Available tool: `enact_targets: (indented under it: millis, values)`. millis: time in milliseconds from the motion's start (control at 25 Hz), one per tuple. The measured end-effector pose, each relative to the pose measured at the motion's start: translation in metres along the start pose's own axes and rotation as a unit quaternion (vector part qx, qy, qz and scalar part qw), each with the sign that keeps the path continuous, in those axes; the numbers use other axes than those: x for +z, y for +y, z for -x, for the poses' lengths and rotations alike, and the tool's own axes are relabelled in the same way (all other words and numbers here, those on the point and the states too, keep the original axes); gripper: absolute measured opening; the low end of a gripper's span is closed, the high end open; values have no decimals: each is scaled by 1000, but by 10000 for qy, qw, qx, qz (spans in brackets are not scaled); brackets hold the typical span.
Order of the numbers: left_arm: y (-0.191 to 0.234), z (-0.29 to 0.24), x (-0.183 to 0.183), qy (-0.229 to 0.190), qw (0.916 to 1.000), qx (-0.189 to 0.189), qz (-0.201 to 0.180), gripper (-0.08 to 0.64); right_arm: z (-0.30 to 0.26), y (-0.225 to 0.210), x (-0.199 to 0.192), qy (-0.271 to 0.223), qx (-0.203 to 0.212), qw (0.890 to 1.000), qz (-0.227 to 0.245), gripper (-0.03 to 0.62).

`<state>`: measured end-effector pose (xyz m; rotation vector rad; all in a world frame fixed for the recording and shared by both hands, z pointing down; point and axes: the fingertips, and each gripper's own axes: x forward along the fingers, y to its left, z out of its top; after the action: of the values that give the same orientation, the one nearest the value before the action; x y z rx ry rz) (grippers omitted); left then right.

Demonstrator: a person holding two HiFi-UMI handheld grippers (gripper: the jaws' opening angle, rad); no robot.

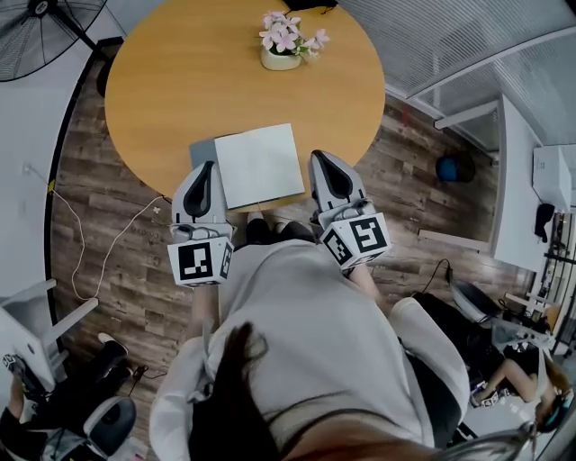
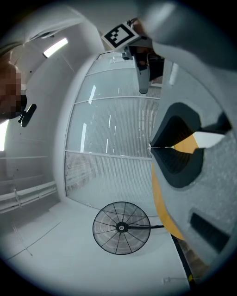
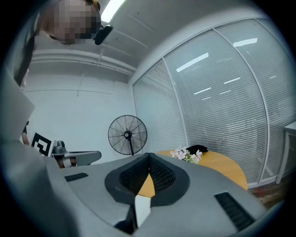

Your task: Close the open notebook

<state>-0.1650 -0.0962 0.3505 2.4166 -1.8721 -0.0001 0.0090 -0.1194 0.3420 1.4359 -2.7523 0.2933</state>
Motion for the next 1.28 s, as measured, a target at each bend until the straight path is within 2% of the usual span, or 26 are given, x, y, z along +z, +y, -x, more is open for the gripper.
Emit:
enact_targets:
  millis: [520,880,1080,1280]
  values:
    - [35,13,-15,153,9997,138,143,18,-28,25,-10,152,222,9996,-23,3]
    - [41,15,-19,197,9993,246,217,18,-37,27,-10,198,393,9990,-10,3]
    - [52,21,-31,389,9972,465,440,18,-42,28,-7,200,469,9987,29,3]
    - [64,30,-45,633,9950,651,425,18,-42,31,-7,207,523,9984,39,3]
